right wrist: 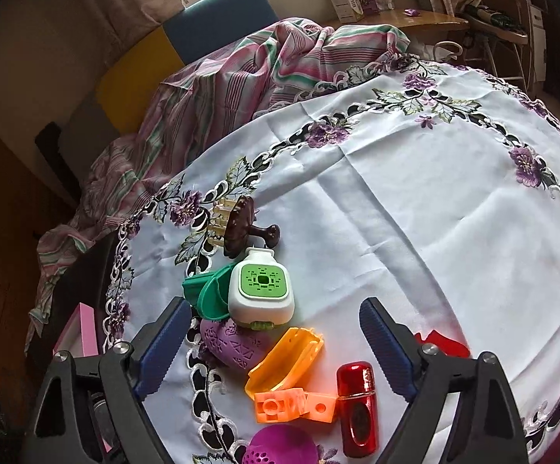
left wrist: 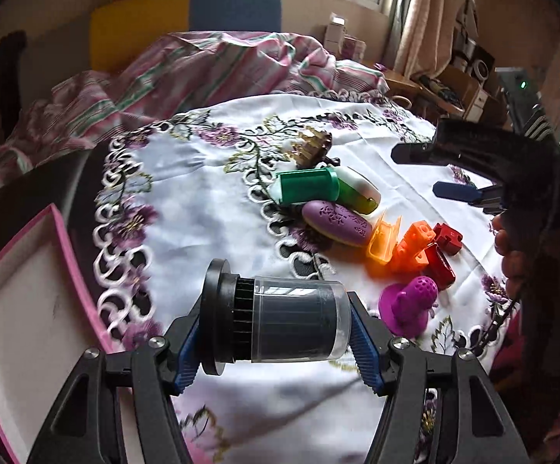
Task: Organize rigid objects
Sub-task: 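Grasp the black-capped clear canister with the left gripper while the right gripper grasps the white-green diffuser, then carry the canister into the pink-rimmed tray and release it with the left gripper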
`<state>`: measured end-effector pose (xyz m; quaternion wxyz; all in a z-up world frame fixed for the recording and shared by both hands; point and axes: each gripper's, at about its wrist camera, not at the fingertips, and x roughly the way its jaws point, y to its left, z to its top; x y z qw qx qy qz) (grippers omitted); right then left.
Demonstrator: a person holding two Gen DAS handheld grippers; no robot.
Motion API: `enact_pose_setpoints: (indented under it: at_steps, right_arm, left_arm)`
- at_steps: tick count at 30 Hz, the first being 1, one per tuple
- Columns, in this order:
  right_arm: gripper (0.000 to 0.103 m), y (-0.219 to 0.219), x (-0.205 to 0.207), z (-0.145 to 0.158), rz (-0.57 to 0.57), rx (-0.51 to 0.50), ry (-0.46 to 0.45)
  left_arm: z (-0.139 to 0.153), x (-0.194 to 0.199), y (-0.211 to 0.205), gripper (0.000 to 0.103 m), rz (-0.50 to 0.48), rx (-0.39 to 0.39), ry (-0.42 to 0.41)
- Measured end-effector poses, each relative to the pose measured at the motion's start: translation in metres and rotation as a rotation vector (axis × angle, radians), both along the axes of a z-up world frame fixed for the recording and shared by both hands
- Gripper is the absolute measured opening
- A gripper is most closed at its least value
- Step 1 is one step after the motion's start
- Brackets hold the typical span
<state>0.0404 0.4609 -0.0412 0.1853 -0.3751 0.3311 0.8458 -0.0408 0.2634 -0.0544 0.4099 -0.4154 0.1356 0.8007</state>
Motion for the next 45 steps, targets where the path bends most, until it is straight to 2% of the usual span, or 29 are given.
enact_pose_setpoints:
  at_steps: [6,13,18,19,20,28,35,45]
  right_arm:
    - [0.072,0.005,-0.006,-0.006,0.006,-0.018,-0.052]
    - [0.069,0.004,-0.058,-0.014,0.114,0.003,-0.162]
    - [0.067,0.007,-0.085,-0.041,0.154,-0.008,-0.262]
    - [0.064,0.008,-0.087,-0.048,0.172,-0.031,-0.269]
    - [0.054,0.007,-0.088,-0.054,0.186,-0.053,-0.27]
    - [0.053,-0.005,-0.09,-0.055,0.232,0.036,-0.291]
    - [0.053,-0.003,-0.091,-0.055,0.242,0.044,-0.305]
    - [0.053,-0.008,-0.093,-0.055,0.257,0.087,-0.325]
  left_arm:
    - [0.013,0.001,-0.038,0.066,0.051,0.032,0.004]
    - [0.019,-0.006,-0.083,0.066,0.149,0.077,-0.032]
    - [0.022,-0.013,-0.116,0.066,0.221,0.081,-0.017]
    - [0.022,-0.017,-0.125,0.066,0.238,0.083,-0.015]
    - [0.022,-0.021,-0.132,0.066,0.257,0.082,-0.017]
    - [0.0,-0.084,-0.191,0.066,0.493,0.073,-0.1]
    - [-0.011,-0.139,-0.2,0.066,0.56,0.017,-0.087]
    - [-0.029,-0.188,-0.187,0.066,0.595,-0.074,-0.032]
